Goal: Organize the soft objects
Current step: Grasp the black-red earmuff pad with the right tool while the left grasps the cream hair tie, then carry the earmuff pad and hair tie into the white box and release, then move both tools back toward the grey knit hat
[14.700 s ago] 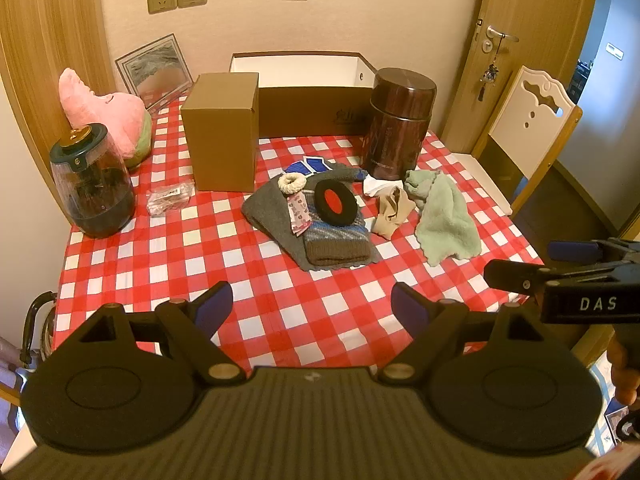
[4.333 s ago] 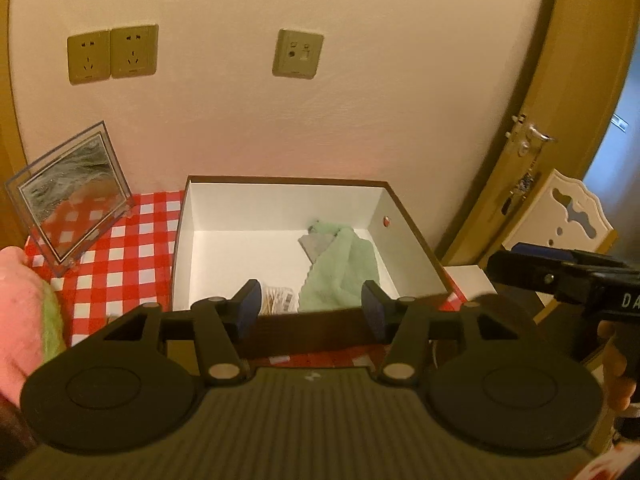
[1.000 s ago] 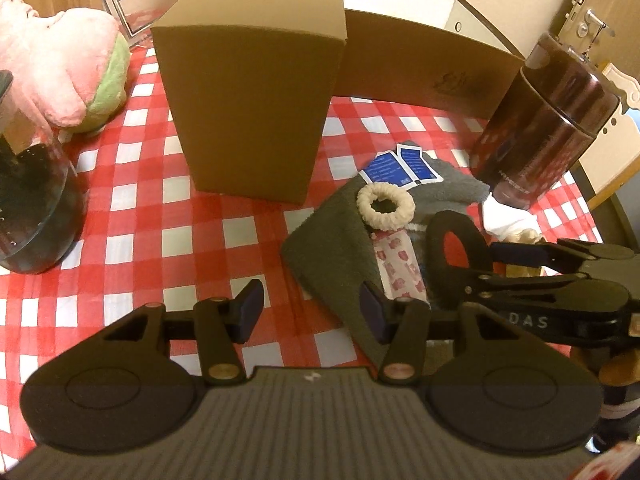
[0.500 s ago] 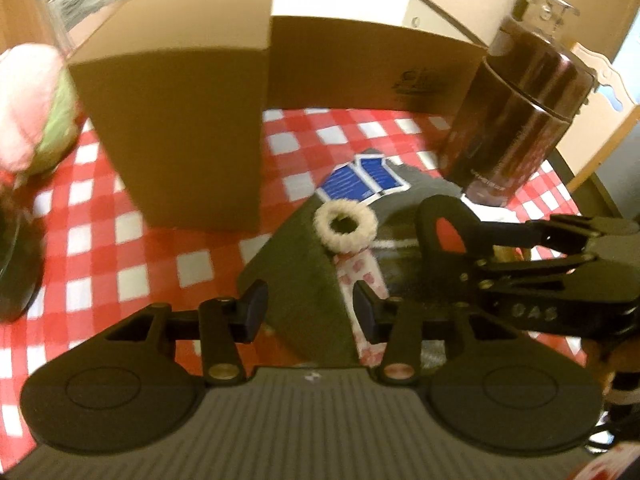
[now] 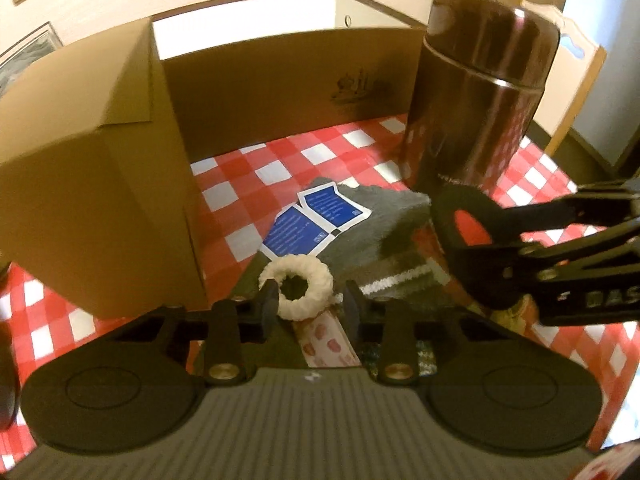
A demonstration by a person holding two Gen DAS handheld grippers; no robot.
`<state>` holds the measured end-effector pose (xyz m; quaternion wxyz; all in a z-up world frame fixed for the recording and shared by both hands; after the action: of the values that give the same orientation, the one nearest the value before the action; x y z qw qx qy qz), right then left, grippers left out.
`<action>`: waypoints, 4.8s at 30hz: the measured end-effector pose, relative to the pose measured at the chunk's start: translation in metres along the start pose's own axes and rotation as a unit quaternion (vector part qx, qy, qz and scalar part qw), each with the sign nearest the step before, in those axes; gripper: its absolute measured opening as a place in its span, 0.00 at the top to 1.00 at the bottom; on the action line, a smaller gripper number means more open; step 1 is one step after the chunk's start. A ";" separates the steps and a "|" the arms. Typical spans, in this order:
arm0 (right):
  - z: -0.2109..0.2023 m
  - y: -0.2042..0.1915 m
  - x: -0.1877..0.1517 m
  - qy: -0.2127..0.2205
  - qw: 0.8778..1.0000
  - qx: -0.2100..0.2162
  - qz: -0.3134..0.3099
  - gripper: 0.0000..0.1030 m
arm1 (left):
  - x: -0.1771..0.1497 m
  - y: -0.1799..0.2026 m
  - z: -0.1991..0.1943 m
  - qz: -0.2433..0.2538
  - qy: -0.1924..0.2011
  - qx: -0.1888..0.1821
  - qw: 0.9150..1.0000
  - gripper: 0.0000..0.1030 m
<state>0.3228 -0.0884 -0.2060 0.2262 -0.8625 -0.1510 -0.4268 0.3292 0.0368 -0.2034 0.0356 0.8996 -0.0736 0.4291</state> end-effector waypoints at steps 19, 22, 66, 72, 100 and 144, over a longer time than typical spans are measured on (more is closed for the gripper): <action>-0.043 0.043 0.013 0.025 1.000 -0.006 0.017 0.39 | 0.015 0.011 -0.012 -0.021 0.013 0.011 1.000 0.89; -0.052 0.060 0.015 0.025 1.000 -0.012 0.015 0.38 | 0.024 0.017 -0.021 -0.032 0.021 0.009 0.999 0.89; 0.108 0.150 0.232 0.096 0.977 0.190 -0.034 0.38 | 0.223 -0.007 0.094 -0.127 0.113 0.084 0.982 0.89; 0.144 0.142 0.232 0.074 0.977 0.199 -0.035 0.31 | 0.227 -0.016 0.118 -0.130 0.096 0.091 0.983 0.89; 0.098 0.206 0.225 0.085 0.985 0.145 0.031 0.30 | 0.221 -0.027 0.089 -0.173 0.091 0.083 0.977 0.59; -0.059 0.123 0.021 -0.016 0.982 0.133 0.130 0.19 | 0.019 0.015 -0.112 -0.194 0.044 0.154 0.968 0.59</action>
<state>0.3517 -0.2230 -0.1892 0.3898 -0.8437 -0.0965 -0.3563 0.2527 0.0339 -0.1181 -0.0173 0.8713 0.1708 0.4597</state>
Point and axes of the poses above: each gripper's, at about its wrist camera, not at the fingertips, and z roughly the way its jaws point, y to its right, x to its top, the point moved 7 cm from there along z, roughly the way its jaws point, and after that the axes turned 15 degrees about y, right-handed, at the moved point
